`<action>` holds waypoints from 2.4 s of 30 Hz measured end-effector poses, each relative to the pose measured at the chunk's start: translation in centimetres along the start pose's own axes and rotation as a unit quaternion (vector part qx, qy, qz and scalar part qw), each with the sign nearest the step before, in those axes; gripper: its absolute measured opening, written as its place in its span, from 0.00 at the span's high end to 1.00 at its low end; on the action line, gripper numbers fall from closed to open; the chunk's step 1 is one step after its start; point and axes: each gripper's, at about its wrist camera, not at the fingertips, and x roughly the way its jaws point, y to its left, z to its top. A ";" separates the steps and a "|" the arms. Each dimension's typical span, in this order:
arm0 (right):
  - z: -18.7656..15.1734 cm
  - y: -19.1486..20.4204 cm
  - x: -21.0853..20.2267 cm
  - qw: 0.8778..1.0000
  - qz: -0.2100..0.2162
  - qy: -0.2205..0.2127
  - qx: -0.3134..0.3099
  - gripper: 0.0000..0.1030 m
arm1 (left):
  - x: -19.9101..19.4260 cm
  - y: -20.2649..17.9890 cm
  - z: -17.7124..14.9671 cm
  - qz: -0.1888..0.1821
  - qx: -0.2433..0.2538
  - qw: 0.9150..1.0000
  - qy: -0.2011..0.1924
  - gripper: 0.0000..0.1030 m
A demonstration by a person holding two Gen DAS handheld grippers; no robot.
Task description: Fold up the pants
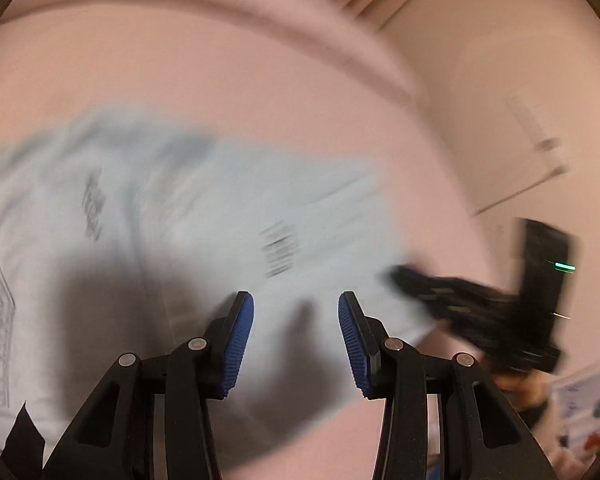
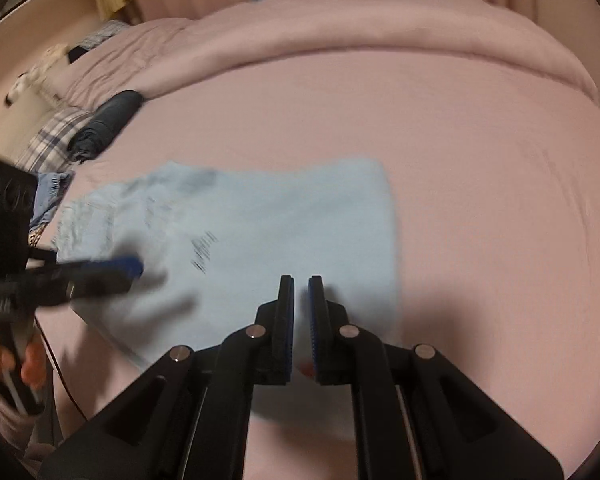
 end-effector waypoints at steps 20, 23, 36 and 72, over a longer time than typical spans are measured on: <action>-1.2 0.1 -2.1 0.999 -0.014 0.034 -0.016 0.78 | -8.0 4.9 -5.8 -0.008 -0.018 0.998 -0.055 0.58; 1.0 0.1 -2.0 1.000 -0.013 -0.021 -0.015 0.71 | -9.7 6.5 -6.5 0.001 -0.048 0.995 -0.088 0.51; 7.2 2.8 7.4 0.993 -0.115 0.010 -0.004 0.55 | -18.0 17.8 -13.7 -0.026 -0.280 0.933 -0.224 0.24; 2.9 10.0 2.6 0.965 0.236 -0.045 0.102 0.45 | -10.5 -0.2 -2.3 0.135 0.078 0.957 -0.245 0.84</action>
